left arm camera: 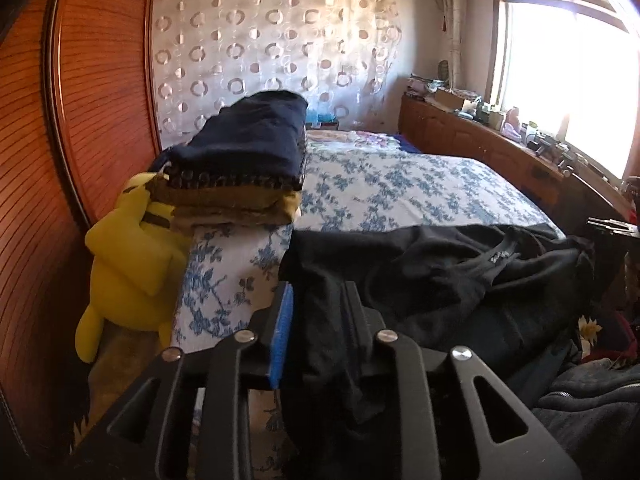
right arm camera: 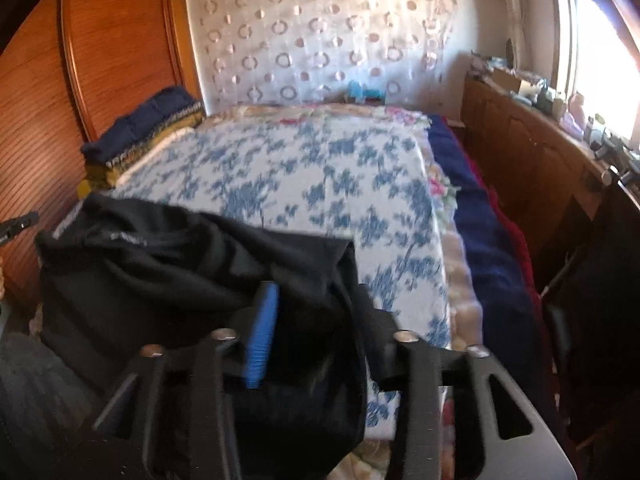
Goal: Fold small clothes
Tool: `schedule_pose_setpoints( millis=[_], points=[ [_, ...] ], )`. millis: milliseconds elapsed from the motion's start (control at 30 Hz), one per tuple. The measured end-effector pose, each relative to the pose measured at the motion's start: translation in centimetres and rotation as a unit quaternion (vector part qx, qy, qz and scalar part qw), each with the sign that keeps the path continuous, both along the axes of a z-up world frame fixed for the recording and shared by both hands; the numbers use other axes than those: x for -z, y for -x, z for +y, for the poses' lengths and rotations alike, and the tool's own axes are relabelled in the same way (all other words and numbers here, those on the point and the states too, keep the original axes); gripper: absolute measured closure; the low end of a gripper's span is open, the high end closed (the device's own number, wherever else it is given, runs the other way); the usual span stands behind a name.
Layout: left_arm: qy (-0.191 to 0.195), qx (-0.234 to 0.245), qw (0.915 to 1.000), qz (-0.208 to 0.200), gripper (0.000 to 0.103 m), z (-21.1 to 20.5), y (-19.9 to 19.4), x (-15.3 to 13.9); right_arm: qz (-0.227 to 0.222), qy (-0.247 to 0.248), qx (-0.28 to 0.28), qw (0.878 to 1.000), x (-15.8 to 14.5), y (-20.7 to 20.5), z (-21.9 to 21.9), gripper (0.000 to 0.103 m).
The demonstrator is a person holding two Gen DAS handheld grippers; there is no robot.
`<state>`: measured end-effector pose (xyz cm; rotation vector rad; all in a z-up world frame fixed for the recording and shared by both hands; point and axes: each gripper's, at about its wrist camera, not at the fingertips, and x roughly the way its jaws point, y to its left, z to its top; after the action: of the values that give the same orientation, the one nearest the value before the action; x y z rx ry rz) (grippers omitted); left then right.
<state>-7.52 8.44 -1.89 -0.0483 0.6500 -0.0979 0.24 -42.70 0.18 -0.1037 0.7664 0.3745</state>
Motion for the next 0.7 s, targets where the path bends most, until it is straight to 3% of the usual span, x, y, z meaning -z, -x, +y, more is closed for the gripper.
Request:
schedule_pose_setpoints(
  millis=[100,267,700],
  points=[
    [0.006,0.005,1.0,-0.004,0.067,0.1,-0.7,-0.6,-0.022,-0.002,-0.003,1.0,-1.5,-0.1,-0.2,0.048],
    [-0.004,0.021,0.9996,0.018,0.062,-0.3,-3.8,0.3,-0.042,0.004,-0.009,0.999,-2.3,-1.5,0.5,0.038],
    [-0.019,0.017,0.9956,0.09,0.061,0.5,-10.7,4.8,0.034,0.021,-0.011,0.999,3.8,-9.3,2.0,0.035]
  ],
)
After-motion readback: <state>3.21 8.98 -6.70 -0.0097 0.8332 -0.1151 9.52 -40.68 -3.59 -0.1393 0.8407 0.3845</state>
